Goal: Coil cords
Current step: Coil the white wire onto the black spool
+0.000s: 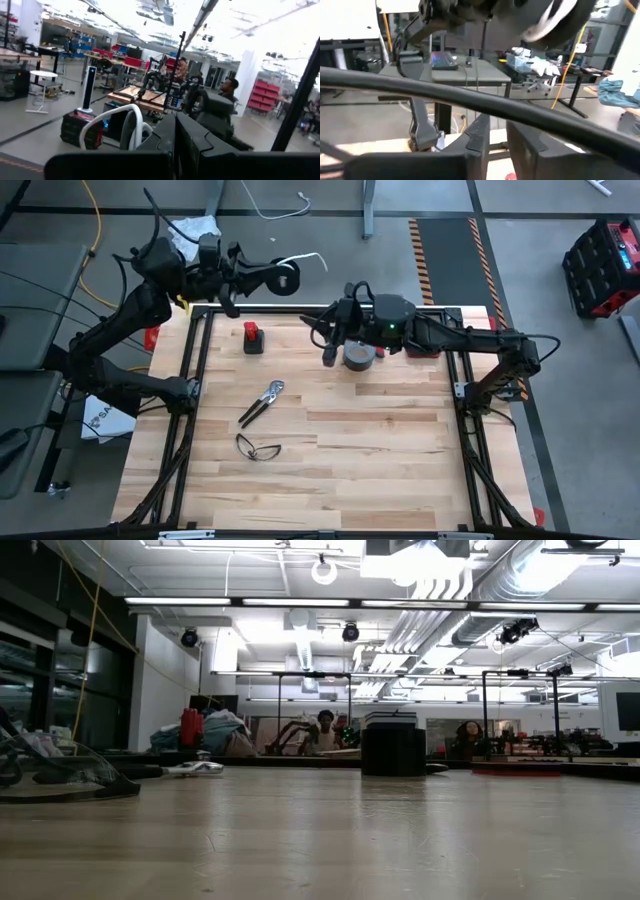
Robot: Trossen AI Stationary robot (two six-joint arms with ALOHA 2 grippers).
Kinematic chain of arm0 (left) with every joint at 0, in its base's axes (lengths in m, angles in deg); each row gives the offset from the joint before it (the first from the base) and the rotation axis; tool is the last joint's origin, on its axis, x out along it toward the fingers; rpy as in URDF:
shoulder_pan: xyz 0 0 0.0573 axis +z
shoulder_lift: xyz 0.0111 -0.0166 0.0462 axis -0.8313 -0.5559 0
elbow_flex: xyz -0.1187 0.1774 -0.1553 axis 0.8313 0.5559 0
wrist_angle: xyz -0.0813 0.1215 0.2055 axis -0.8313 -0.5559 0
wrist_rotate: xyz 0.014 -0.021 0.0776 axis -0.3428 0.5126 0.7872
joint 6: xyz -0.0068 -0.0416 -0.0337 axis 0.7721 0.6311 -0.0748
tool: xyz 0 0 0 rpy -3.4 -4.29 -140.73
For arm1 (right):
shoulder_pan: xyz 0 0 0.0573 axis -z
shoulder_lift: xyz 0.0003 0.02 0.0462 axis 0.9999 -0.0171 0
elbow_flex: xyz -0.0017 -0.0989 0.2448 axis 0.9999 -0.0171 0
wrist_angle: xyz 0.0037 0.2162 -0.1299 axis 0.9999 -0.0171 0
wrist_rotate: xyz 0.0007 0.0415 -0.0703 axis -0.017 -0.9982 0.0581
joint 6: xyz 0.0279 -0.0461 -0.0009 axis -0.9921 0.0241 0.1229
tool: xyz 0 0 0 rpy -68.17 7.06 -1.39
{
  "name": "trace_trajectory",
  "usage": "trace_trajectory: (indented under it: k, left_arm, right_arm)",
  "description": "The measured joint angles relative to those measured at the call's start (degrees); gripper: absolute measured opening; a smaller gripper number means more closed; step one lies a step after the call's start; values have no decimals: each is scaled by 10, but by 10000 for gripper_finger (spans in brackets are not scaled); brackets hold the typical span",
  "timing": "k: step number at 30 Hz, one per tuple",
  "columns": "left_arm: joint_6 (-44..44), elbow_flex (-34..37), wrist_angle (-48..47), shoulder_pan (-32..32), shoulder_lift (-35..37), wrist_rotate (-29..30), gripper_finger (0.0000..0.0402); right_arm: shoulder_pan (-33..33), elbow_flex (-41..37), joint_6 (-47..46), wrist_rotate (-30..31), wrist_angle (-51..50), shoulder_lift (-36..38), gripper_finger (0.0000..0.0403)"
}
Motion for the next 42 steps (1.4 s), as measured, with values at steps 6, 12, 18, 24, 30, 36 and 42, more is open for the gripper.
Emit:
trace_trajectory:
  k: [6,12,18,24,30,36,42]
  left_arm:
    - [-25,0,-35,0,19,-30,1]
    - [-25,0,-99,0,55,-30,1]
    - [4,0,-119,0,77,-36,1]
    - [37,0,-119,-2,75,-86,1]
    - [48,0,-120,-25,57,-99,1]
    - [48,0,-120,-38,46,-99,1]
    - [47,0,-118,-43,45,-98,1]
  right_arm:
    - [-16,0,19,81,17,2,108]
    - [-22,0,14,113,18,9,158]
    - [-15,0,9,132,19,9,180]
    - [4,0,-25,129,32,8,181]
    - [13,0,-54,69,30,8,181]
    - [13,0,-50,59,17,8,181]
    - [16,0,-37,59,-31,8,181]
